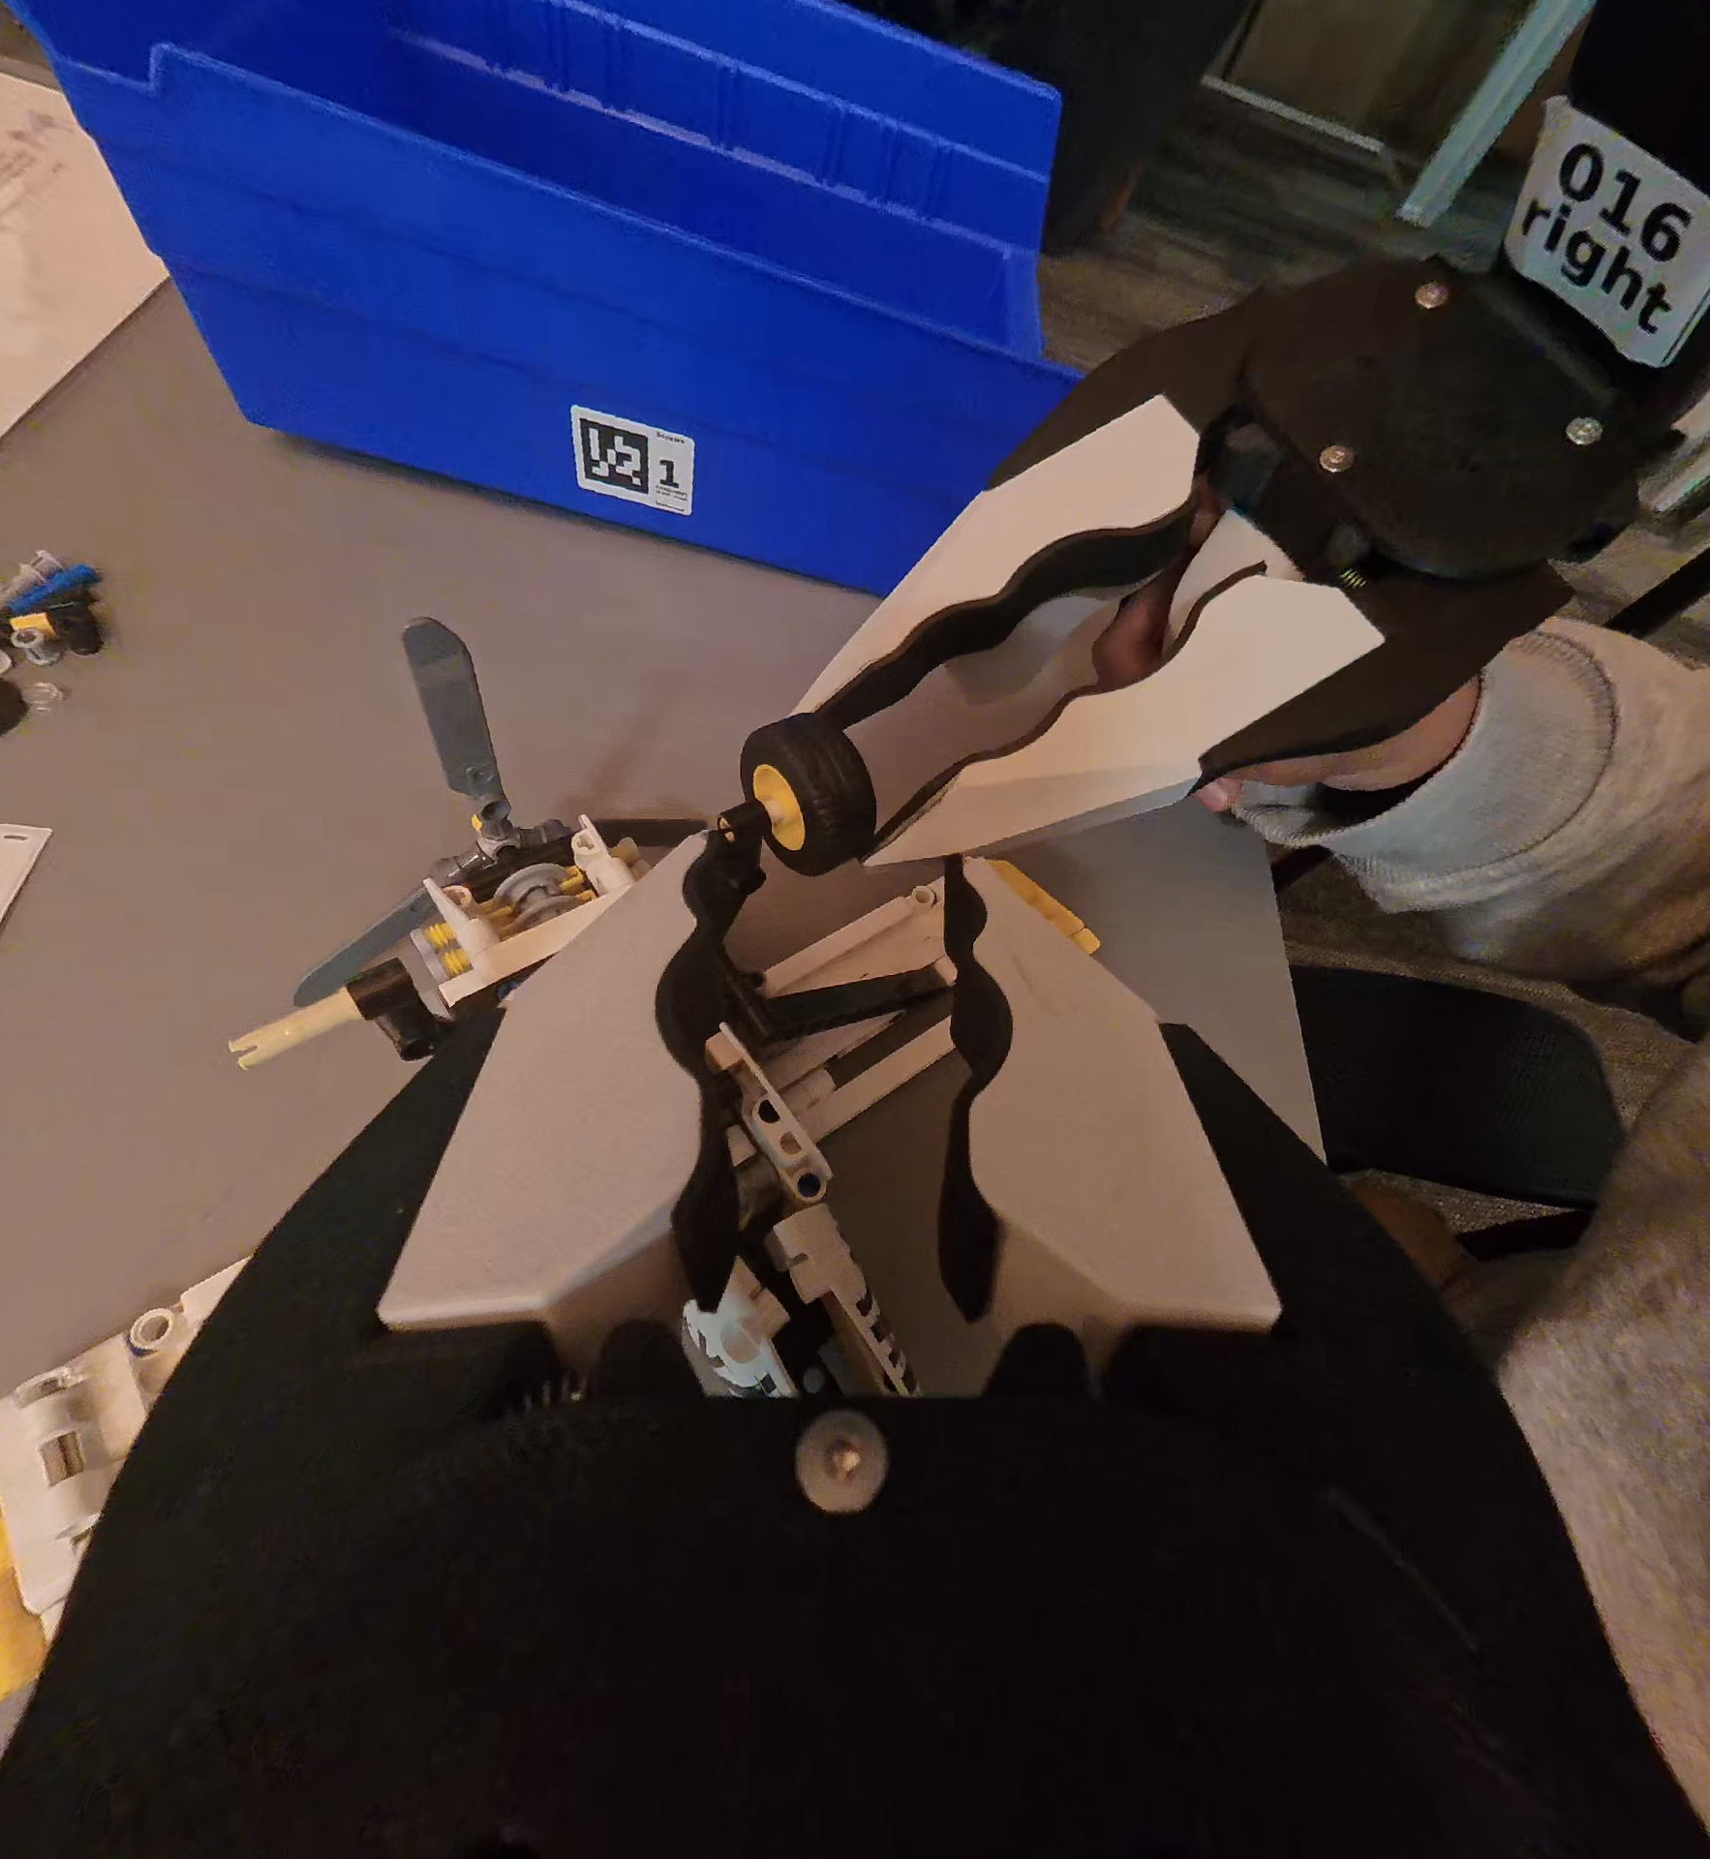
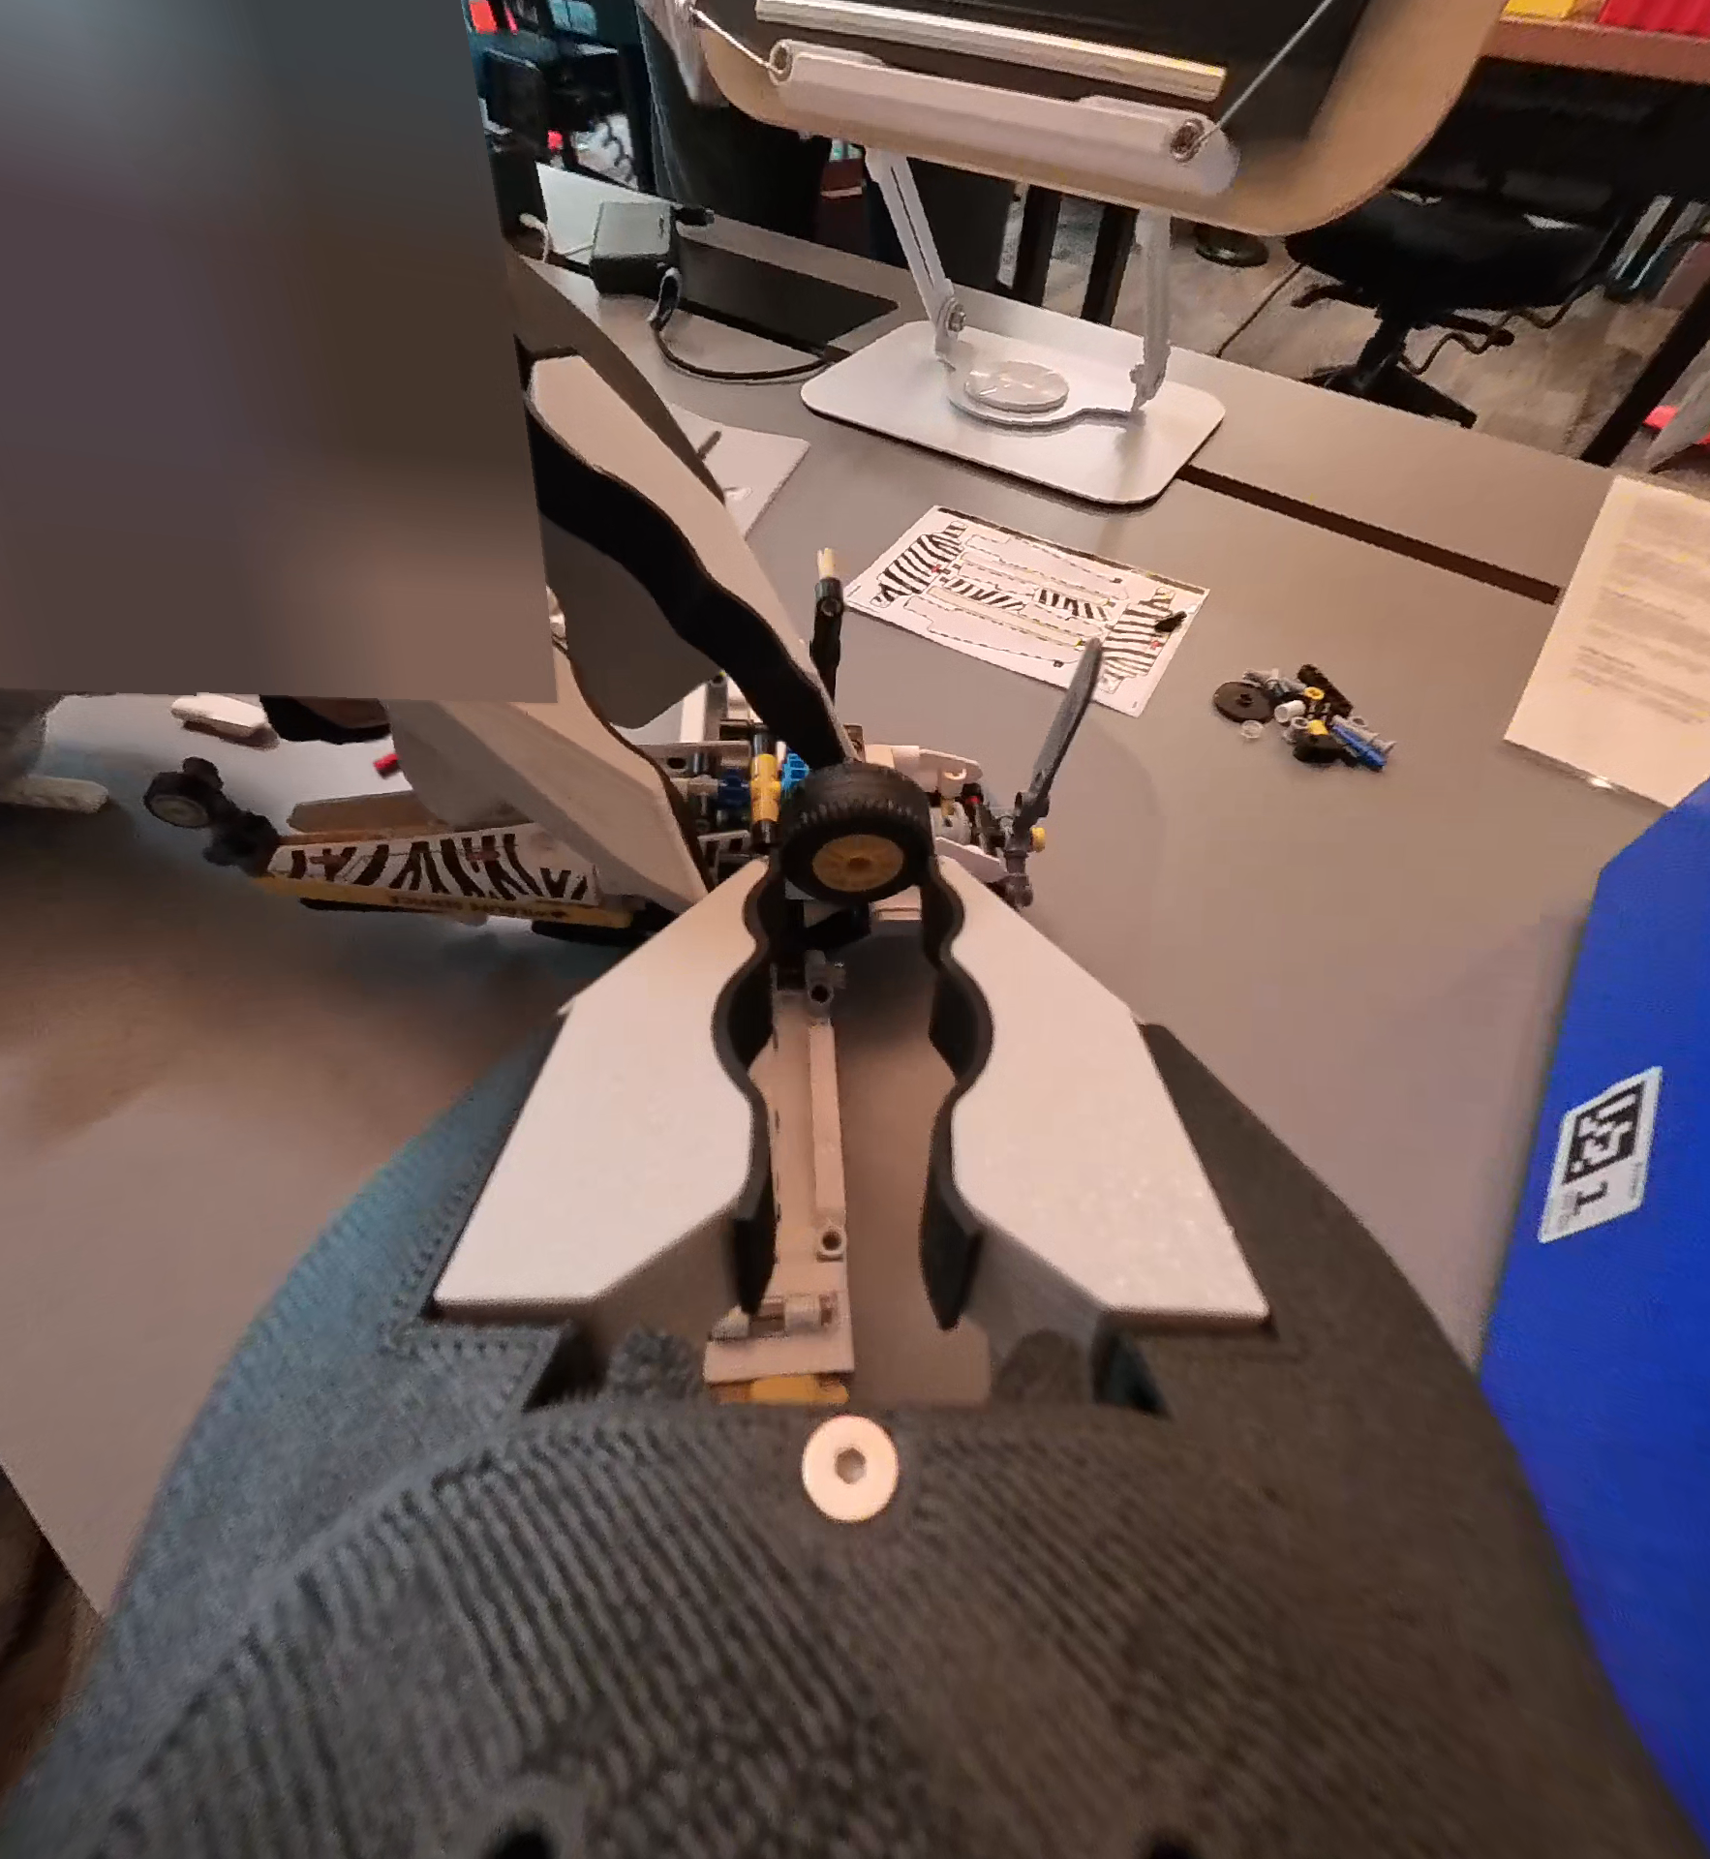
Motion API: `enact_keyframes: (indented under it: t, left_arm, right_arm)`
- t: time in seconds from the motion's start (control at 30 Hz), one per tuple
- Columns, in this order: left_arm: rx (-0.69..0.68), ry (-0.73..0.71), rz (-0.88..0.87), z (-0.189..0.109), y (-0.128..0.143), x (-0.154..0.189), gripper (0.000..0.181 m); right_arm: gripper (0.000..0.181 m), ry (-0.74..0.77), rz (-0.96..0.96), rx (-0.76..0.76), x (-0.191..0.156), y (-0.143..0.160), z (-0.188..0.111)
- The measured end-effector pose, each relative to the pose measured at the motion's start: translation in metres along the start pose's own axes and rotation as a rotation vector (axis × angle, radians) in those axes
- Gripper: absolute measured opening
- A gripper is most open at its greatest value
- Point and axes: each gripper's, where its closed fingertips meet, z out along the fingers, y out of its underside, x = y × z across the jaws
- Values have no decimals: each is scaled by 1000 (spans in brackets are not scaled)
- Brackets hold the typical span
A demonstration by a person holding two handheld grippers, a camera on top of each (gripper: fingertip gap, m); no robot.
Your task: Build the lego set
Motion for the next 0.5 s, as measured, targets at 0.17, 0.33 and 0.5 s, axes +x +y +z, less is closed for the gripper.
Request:
enact_keyframes:
  t: [0.17, 0.33, 0.5]
  left_arm:
    - [1, -3, 7, 0, 0, 0, 41]
    - [2, -4, 10, 0, 1, 0, 41]
    - [2, 1, 5, 0, 1, 0, 41]
  right_arm:
    - [26, -1, -10, -9, 0, -1, 1]
    - [25, -1, -21, -10, 0, -1, 1]
    - [26, -3, -19, -15, 0, 0, 2]
